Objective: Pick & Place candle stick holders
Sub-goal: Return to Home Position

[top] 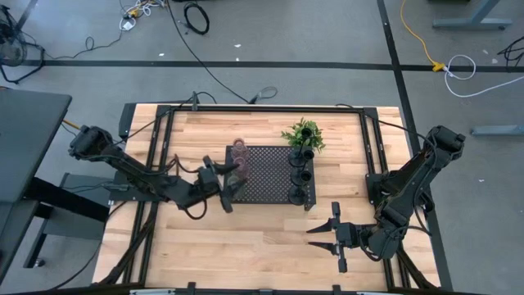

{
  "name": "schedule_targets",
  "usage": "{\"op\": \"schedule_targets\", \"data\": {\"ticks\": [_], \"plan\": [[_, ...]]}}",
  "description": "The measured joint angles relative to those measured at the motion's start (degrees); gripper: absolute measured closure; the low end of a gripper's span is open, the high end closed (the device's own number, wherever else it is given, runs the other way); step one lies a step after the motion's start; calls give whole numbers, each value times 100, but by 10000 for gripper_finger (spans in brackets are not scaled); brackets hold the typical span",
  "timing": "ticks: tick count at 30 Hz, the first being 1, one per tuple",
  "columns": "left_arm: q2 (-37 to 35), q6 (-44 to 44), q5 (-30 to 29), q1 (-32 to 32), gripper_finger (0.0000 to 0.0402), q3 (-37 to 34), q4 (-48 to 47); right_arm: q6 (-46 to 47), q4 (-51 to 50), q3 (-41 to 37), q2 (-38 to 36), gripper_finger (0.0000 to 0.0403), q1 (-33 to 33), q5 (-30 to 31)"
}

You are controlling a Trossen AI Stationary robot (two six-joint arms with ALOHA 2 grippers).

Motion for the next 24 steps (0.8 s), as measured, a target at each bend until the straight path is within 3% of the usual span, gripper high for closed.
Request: {"op": "schedule_targets", "data": {"ticks": [5, 9, 15, 19, 24], "plan": [[-111, 784, 1, -47, 149, 0, 521, -130, 2, 0, 0, 273, 0, 6], [-264, 901, -98, -200, 149, 0, 463, -547, -7, 0, -16, 273, 0, 21], [-784, 1729, -829, -852, 149, 0, 314, -784, -716, 7, -516, 273, 50, 1032], [-1247, 1448, -658, -903, 149, 0, -955, -482, -1416, -103, -1092, 273, 25, 1119], [-1776, 283, -203, -614, 149, -2, -3111, -554, -1068, -950, -2072, 273, 22, 1097]]}}
